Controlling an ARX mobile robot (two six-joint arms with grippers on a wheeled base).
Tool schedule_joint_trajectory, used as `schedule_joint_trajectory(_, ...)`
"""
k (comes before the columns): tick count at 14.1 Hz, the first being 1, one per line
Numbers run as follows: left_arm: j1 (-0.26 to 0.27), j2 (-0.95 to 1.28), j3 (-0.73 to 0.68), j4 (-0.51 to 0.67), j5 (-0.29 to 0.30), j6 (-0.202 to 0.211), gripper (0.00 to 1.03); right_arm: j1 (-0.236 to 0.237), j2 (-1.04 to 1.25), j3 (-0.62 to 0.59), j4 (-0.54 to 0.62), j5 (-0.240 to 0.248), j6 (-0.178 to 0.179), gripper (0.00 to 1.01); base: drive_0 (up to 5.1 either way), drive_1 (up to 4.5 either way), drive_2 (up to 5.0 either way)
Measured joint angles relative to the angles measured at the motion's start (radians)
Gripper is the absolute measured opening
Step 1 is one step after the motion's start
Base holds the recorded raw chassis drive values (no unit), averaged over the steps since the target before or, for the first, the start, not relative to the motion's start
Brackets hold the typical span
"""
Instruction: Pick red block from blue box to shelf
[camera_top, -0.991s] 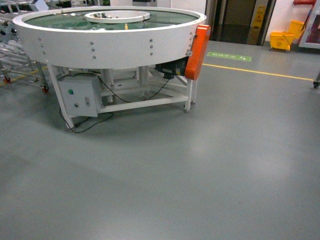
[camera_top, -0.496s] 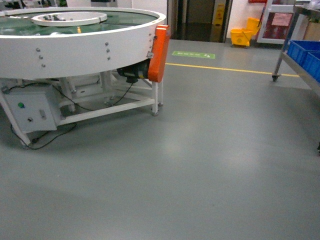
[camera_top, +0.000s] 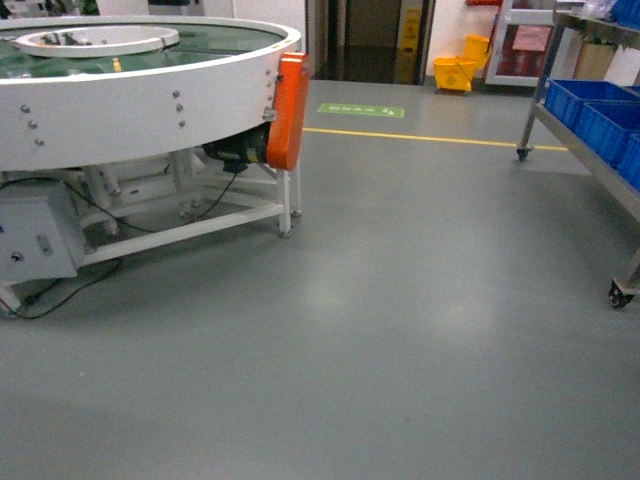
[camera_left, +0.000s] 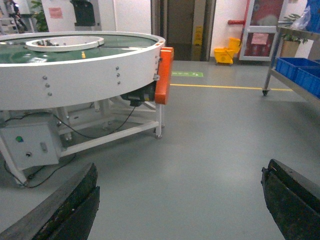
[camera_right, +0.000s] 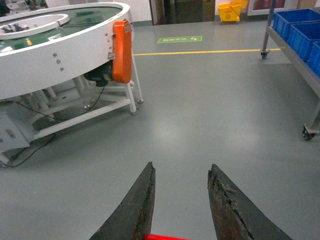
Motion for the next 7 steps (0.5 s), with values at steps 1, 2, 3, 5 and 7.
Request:
schedule_joint_trajectory(1,0.000,0.000,0.000,-0.002,0.000,0.000,0.98,0.000,0.000,0.000,-0.002,0.000,0.000,0.26,-1.5,2.72,-5.7)
schedule_joint_trajectory(2,0.000,0.000,0.000,-0.002,0.002,0.000,0.98,0.000,0.000,0.000,0.000,0.000,0.000,0.26,-1.5,2.65,-5.7)
schedule_joint_trajectory(3,0.000,0.000,0.000,0.000,0.001,0.000,0.98,0.000,0.000,0.000,-0.001,0.000,0.000,0.26,-1.5,2.63,-5.7)
schedule_joint_trajectory(5,0.000,0.000,0.000,-0.003,0.001,0.000,0.98,0.000,0.002,0.000,-0.003,0.000,0.000,0.26,-1.6,2.64,-5.8)
schedule_joint_trajectory(7,0.000,0.000,0.000,0.000,0.000,0.000,0.98,0.000,0.000,0.000,-0.002,0.000,0.000,0.26,-1.5,2.77,-5.7)
